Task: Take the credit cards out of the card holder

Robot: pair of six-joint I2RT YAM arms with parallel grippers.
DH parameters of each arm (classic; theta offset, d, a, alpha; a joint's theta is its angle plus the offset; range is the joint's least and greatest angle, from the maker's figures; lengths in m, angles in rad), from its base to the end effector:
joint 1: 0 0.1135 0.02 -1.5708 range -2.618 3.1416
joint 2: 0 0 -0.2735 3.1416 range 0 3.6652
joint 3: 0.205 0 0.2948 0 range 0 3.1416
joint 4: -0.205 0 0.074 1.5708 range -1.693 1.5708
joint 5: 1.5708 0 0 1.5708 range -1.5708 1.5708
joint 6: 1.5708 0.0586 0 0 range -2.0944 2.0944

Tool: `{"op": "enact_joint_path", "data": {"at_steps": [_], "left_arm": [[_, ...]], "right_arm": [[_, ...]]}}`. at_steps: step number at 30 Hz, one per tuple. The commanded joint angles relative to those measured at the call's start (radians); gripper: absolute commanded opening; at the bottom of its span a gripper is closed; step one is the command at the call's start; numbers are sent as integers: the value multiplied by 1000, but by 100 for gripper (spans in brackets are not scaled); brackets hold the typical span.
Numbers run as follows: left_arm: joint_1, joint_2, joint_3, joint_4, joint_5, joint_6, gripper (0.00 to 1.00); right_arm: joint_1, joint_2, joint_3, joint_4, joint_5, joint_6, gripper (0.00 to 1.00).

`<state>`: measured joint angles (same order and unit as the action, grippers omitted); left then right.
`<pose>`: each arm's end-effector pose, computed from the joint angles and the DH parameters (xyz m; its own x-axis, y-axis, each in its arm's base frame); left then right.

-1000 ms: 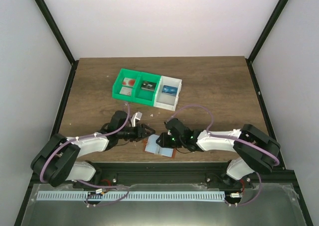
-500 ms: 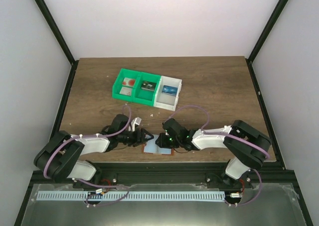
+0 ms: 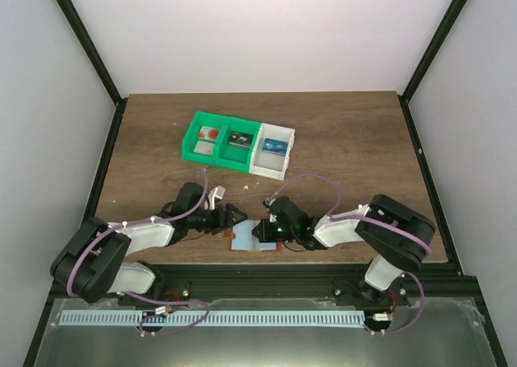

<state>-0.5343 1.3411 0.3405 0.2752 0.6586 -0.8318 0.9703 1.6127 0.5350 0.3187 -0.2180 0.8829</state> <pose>0.2004 -0.1603 0.0894 -0.9736 -0.1031 -0.2039 0.1147 0.5511 -0.8265 0.1682 0.2680 0.0706 -0.9377 -0.0343 -0.3457 -0.2673 0.7067 0.6550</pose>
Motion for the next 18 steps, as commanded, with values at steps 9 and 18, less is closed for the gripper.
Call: {"op": "enact_joint_path", "data": {"at_steps": [9, 18], "left_arm": [[27, 70, -19, 55, 52, 33, 78], [27, -18, 44, -179, -63, 133, 80]], "right_arm": [[-17, 37, -53, 130, -76, 10, 0], [-18, 35, -56, 123, -79, 16, 1]]}}
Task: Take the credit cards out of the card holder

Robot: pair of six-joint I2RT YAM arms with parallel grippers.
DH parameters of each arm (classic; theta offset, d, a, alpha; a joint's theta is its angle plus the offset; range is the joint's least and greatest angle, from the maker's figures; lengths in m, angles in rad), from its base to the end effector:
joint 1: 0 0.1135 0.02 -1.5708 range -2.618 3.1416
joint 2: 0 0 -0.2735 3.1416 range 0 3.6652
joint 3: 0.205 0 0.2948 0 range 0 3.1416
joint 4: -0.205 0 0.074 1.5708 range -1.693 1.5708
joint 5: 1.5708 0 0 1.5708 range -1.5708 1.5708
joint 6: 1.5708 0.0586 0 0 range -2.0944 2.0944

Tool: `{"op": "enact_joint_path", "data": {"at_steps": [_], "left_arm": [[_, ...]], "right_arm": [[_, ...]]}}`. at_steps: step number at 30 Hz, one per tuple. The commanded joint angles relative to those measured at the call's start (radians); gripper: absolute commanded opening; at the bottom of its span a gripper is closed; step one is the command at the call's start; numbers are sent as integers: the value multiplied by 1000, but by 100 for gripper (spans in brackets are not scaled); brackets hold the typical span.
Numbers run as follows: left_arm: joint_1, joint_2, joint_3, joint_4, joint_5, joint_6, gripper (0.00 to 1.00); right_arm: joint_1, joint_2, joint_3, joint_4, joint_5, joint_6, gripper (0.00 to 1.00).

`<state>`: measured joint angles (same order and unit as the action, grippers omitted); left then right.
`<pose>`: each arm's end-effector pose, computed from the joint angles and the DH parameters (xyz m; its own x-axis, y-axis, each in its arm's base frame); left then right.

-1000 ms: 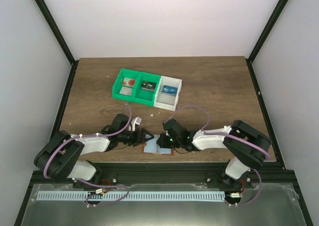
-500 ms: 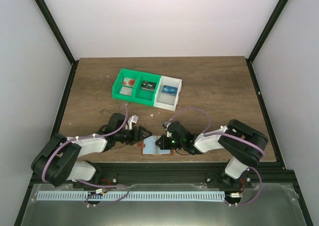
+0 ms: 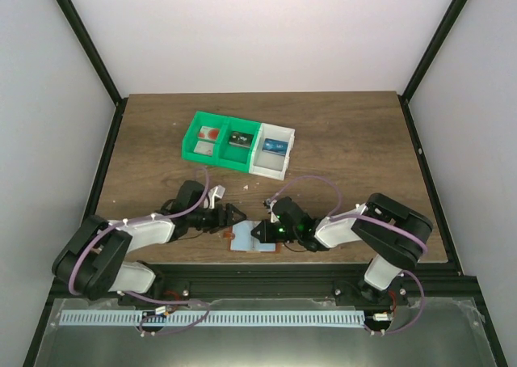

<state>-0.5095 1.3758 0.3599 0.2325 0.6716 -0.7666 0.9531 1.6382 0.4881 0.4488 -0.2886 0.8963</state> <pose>0.2048 -0.1562 0.0835 -0.9756 -0.0770 -0.2057 0.1249 0.5761 -0.8078 0.1663 0.2628 0.0634 -0.9421 -0.0333 -0.3337 -0.2748 0.6468 0.7114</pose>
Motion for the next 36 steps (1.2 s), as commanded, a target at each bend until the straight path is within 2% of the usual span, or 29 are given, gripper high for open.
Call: {"op": "enact_joint_path", "data": {"at_steps": [1, 10, 19, 24, 27, 33, 36], "left_arm": [[2, -62, 20, -134, -70, 64, 80], [-2, -5, -14, -42, -15, 8, 80], [-52, -1, -36, 74, 50, -94, 72], [-67, -35, -71, 157, 92, -179, 52], [-71, -76, -86, 189, 97, -222, 33], [-75, -90, -99, 230, 87, -249, 3], [-75, -58, -114, 273, 99, -264, 0]], "right_arm": [[-2, 9, -9, -8, -8, 4, 1], [-2, 12, -8, -4, -7, 6, 1], [-2, 42, -1, 4, -14, 21, 1], [-10, 40, -12, 30, -13, 26, 2], [-16, 41, -26, 59, -21, 32, 2], [-32, 59, -44, 120, -53, 50, 2], [-33, 60, -44, 125, -57, 52, 2]]}}
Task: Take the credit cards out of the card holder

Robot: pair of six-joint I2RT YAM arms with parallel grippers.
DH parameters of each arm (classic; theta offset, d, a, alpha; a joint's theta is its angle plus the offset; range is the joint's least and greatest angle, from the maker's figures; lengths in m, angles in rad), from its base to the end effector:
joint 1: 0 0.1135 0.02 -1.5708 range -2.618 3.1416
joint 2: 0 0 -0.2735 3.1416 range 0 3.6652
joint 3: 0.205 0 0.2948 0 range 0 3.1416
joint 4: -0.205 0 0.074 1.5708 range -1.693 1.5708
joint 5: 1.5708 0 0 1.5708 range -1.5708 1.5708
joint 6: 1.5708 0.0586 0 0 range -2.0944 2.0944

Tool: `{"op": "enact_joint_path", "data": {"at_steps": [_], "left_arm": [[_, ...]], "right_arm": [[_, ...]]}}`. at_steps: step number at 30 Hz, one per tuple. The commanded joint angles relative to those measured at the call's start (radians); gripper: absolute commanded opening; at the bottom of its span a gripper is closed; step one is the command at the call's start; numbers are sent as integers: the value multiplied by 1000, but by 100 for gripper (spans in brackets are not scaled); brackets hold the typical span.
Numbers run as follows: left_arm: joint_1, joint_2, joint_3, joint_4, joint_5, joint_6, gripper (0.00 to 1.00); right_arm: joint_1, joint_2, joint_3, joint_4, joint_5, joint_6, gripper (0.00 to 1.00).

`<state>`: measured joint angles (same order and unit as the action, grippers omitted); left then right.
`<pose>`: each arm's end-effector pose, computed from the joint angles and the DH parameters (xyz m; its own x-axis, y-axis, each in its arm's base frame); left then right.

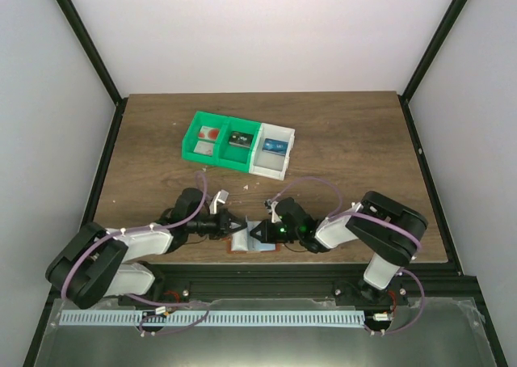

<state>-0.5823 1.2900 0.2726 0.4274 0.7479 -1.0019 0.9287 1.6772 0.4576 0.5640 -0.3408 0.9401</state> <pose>0.1820 -0.1676 0.0972 -0.9876 -0.0892 -0.1288 0.0800 0.4202 -0.9039 0.1682 0.2577 0.0563 -0.9530 -0.0034 -0.3029 -0.2438 0.6020 0.7603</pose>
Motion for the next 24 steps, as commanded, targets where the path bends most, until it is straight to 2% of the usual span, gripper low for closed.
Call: {"op": "enact_joint_path", "data": {"at_steps": [1, 4, 7, 10, 18, 24], "left_arm": [[-2, 37, -34, 100, 26, -35, 0], [-3, 57, -38, 125, 27, -44, 0], [-3, 83, -34, 138, 31, -42, 12], [-13, 110, -32, 190, 42, -54, 17], [-46, 180, -9, 198, 18, -34, 12], [-46, 154, 22, 38, -52, 52, 9]], "right_arm": [[-10, 21, -15, 10, -5, 8, 2], [-10, 22, -17, 13, -5, 9, 2], [-11, 24, -17, 14, -8, 12, 3], [-11, 24, -14, 16, -10, 9, 7], [-13, 35, -12, 23, -14, 14, 6], [-13, 35, -11, 21, -14, 15, 6]]}}
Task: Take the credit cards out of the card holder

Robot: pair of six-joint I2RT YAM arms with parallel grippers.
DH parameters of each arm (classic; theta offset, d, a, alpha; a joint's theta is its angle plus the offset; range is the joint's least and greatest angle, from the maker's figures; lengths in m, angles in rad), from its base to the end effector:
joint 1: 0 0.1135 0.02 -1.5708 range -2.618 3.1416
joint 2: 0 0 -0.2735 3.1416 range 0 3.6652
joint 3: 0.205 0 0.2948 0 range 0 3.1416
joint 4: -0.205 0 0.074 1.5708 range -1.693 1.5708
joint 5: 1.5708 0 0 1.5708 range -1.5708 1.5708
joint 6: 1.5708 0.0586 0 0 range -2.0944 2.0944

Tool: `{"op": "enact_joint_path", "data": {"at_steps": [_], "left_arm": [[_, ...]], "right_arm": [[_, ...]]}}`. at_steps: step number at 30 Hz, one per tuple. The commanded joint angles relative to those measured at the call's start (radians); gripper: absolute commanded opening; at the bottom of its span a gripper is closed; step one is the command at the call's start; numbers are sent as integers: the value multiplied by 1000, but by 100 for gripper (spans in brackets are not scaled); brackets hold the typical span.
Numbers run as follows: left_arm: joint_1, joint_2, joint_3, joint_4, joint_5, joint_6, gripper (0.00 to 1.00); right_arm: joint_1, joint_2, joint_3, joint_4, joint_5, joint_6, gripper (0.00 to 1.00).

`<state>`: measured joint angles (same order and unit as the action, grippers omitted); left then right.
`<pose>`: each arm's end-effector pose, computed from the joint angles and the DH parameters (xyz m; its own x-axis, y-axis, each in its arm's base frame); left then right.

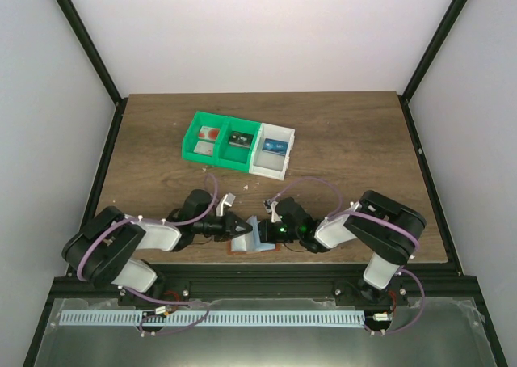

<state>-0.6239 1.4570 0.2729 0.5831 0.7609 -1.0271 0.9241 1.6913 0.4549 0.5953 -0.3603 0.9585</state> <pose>0.1788 -0.1785 0.0747 -0.9945 -0.0478 -0.0930 0.0649 0.4149 -0.9076 0.1688 0.2579 0.0550 -0.9576 0.0026 -0.2881 -0.2322 0.5851 0.7770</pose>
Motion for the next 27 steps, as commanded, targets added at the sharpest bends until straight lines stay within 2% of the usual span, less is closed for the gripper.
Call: {"op": "enact_joint_path", "data": {"at_steps": [1, 3, 6, 10, 14, 20, 27], "left_arm": [[-5, -23, 28, -145, -75, 91, 9], [-5, -34, 39, -180, -92, 109, 9], [-5, -27, 34, -150, -81, 98, 8], [-5, -12, 30, -134, -69, 95, 14], [-6, -22, 38, -161, -80, 114, 18], [-6, -17, 49, -185, -86, 134, 24], [-5, -19, 57, -178, -75, 128, 27]], "right_arm": [[-9, 24, -7, -11, 5, -3, 6], [-10, 28, -6, -9, 3, -3, 6], [-9, 33, -3, -5, -2, 1, 7], [-10, -9, -14, -25, 16, 1, 12], [-10, -129, 12, -185, 81, -26, 27], [-11, -331, 28, -399, 215, -56, 29], [-10, -454, 36, -469, 243, -74, 33]]}}
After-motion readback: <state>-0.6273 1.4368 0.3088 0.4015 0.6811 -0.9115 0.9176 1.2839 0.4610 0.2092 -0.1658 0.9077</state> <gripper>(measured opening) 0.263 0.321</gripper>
